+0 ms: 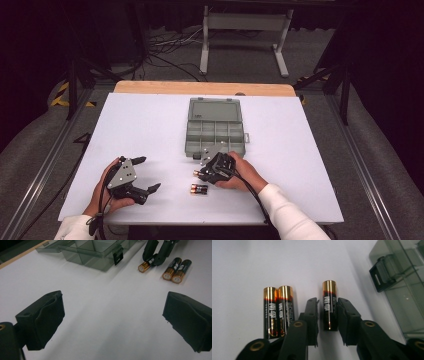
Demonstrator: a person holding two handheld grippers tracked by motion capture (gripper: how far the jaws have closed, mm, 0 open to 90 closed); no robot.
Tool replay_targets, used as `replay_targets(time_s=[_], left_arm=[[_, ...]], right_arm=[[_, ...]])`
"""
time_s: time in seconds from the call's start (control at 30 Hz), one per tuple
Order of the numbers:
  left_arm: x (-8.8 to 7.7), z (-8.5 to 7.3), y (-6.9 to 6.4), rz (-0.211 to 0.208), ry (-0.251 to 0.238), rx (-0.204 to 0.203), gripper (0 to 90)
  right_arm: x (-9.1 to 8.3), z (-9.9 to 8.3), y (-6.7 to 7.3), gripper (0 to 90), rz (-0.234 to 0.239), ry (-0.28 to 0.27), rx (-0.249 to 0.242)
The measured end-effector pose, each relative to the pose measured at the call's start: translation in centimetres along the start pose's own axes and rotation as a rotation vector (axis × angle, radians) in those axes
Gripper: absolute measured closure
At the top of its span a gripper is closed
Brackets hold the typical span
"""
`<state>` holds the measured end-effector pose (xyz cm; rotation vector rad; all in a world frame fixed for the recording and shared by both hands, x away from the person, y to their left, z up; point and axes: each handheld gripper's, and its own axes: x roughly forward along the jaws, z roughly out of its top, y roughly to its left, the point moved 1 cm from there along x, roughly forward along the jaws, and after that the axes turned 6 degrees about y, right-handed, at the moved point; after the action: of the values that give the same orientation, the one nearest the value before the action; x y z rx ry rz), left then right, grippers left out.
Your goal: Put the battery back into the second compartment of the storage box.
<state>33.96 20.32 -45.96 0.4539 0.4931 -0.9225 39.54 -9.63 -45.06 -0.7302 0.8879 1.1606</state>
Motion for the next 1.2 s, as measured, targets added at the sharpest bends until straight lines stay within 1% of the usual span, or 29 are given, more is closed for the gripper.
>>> replay_targets(time_s=[0.03,0.07,0.13,0.2,0.23,0.33,0.53,0.7,0.8,0.9,1.07,1.17,1.2], left_arm=[[0.0,0.0,0.0,-0.001,-0.001,0.0,3.8],[0.0,0.0,0.0,-0.003,-0.004,0.0,3.8],[0.0,0.0,0.0,-0.005,-0.005,0.001,3.8],[0.0,0.0,0.1,-0.007,-0.007,0.0,3.8],[0.0,0.0,0.1,-0.008,-0.008,-0.001,3.8],[-0.1,0.1,0.1,-0.003,-0.013,0.003,3.8],[-0.2,0.2,0.5,-0.004,-0.024,0.004,3.7],[-0.1,0.2,0.5,-0.008,-0.025,0.004,3.7],[-0.1,0.2,0.5,-0.01,-0.024,-0.001,3.7],[-0.1,0.2,0.5,-0.009,-0.024,0.004,3.7],[-0.2,0.2,0.4,-0.009,-0.03,-0.002,3.7],[-0.2,0.3,0.4,-0.009,-0.028,0.008,3.7],[-0.2,0.3,0.4,-0.012,-0.031,0.005,3.7]], right_arm=[[0.0,0.3,0.2,76.9,0.004,0.025,-0.02],[0.0,0.5,0.2,77.1,0.001,0.036,-0.028],[0.1,0.8,0.1,77.4,0.0,0.054,-0.031],[0.1,0.8,0.1,77.5,0.008,0.055,-0.026],[0.0,0.8,0.2,77.5,0.001,0.051,-0.026],[0.0,0.7,0.3,77.5,0.001,0.046,-0.021],[-0.1,0.5,0.4,77.6,-0.007,0.03,-0.031],[-0.3,0.4,0.4,77.6,-0.028,0.016,-0.023],[-0.6,0.3,0.3,77.6,-0.037,0.001,-0.025],[-0.9,0.2,0.3,77.6,-0.04,-0.006,-0.029],[-1.7,0.0,0.3,77.7,-0.064,-0.039,-0.022],[-2.2,-0.1,0.3,77.6,-0.081,-0.055,-0.028],[-2.4,-0.1,0.3,77.6,-0.087,-0.063,-0.025]])
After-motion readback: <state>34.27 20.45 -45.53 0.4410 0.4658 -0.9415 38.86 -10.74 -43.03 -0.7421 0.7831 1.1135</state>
